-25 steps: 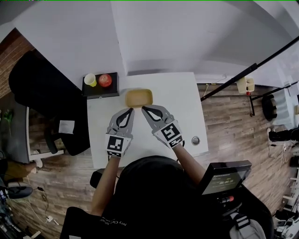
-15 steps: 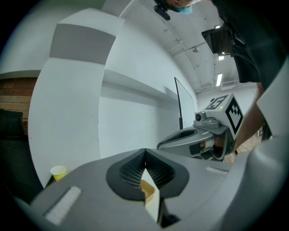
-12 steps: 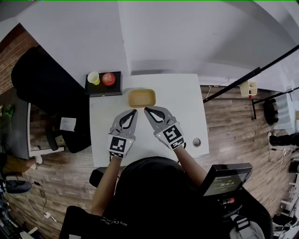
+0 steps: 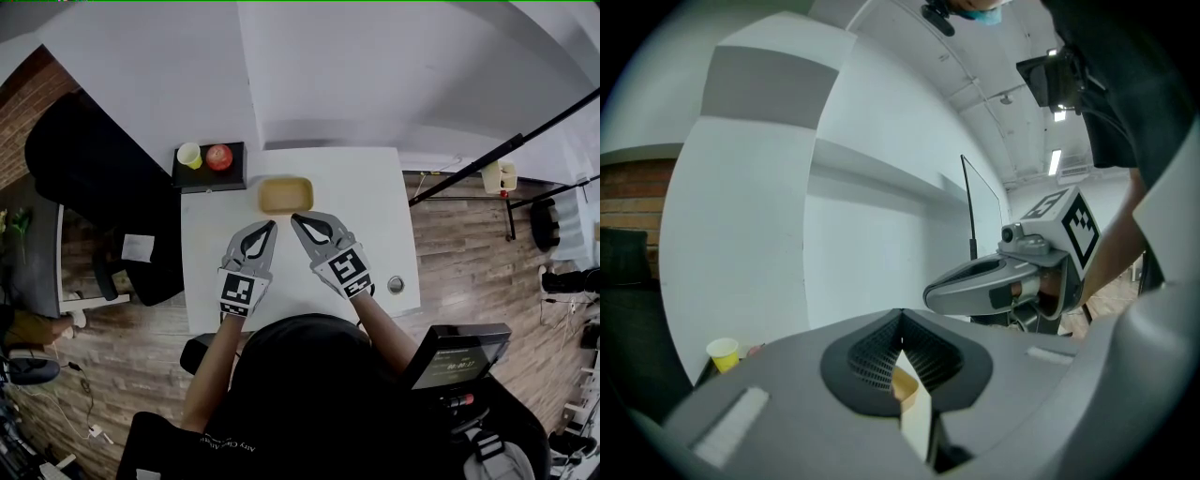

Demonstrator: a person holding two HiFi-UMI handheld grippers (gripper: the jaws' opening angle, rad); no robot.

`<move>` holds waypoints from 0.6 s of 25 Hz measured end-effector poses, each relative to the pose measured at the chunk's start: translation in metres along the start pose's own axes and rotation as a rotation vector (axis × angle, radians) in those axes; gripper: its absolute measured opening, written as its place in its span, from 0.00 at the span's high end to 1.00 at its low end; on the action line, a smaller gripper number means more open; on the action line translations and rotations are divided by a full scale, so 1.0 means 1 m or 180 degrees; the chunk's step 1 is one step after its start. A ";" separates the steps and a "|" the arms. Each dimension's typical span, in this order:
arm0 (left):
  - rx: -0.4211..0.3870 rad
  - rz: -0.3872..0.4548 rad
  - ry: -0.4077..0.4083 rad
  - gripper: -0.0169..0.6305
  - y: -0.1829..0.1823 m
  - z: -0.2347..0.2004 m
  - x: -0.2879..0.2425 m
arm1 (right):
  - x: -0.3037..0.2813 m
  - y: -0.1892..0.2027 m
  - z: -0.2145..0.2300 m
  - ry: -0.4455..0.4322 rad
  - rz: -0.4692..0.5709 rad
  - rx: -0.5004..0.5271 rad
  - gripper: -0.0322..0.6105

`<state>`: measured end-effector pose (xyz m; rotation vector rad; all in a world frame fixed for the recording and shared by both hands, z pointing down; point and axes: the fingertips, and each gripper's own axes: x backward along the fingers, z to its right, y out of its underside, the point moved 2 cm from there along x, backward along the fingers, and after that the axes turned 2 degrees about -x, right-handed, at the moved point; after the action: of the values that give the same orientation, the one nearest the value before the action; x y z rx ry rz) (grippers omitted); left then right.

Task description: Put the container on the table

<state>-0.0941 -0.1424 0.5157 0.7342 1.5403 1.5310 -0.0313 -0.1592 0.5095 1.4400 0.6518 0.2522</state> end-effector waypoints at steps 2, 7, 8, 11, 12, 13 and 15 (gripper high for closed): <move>0.0001 -0.0012 0.0002 0.97 0.001 0.000 0.001 | 0.000 0.001 -0.001 -0.0002 -0.0004 -0.0013 0.93; 0.0019 -0.0039 -0.0017 0.97 0.004 0.001 0.002 | 0.001 0.003 -0.003 -0.0003 -0.0010 -0.0023 0.93; 0.0021 -0.0046 -0.0020 0.97 0.004 0.002 0.002 | 0.001 0.004 -0.003 -0.0004 -0.0012 -0.0027 0.93; 0.0016 -0.0060 -0.0023 0.97 0.006 0.002 0.001 | 0.002 0.006 -0.002 0.0005 -0.0025 -0.0026 0.93; 0.0017 -0.0062 -0.0025 0.97 0.006 0.002 0.001 | 0.002 0.007 -0.002 0.0009 -0.0031 -0.0025 0.93; 0.0018 -0.0066 -0.0027 0.97 0.006 0.002 0.001 | 0.002 0.008 -0.001 0.0011 -0.0038 -0.0025 0.93; 0.0023 -0.0075 -0.0031 0.97 0.008 0.001 0.001 | 0.002 0.009 -0.002 0.0015 -0.0063 -0.0024 0.93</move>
<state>-0.0946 -0.1399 0.5231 0.7239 1.5428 1.5033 -0.0285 -0.1554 0.5178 1.4255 0.6679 0.2422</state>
